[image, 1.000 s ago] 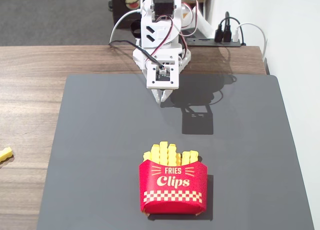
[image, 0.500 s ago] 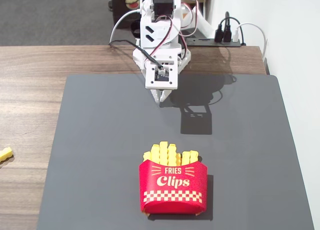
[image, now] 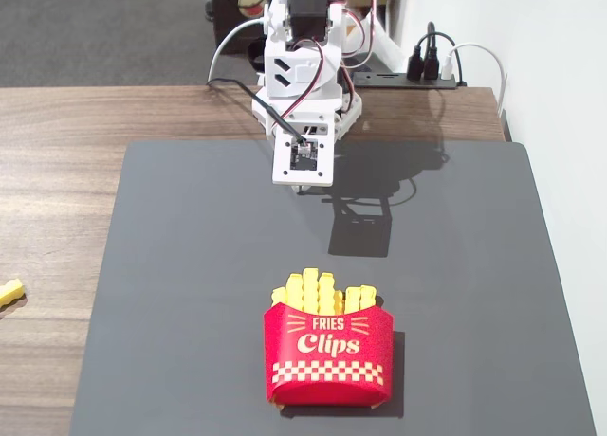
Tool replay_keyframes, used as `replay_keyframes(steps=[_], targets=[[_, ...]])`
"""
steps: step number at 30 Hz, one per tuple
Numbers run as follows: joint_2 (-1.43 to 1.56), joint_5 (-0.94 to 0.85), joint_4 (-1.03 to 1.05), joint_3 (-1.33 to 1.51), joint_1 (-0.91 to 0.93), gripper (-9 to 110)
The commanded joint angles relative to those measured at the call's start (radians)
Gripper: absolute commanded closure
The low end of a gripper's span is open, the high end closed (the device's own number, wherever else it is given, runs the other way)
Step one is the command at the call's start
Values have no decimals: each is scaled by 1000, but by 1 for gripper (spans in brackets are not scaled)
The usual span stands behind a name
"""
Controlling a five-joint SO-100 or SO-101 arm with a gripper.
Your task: Grab a fry
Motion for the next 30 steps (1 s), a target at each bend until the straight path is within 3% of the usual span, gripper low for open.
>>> replay_keyframes(steps=[1, 13, 25, 30], targets=[[-104, 29, 3, -110, -15, 101], [-479, 97, 94, -465, -60, 95], [-695, 66, 60, -676, -44, 69], [-793, 71, 49, -804, -38, 64]])
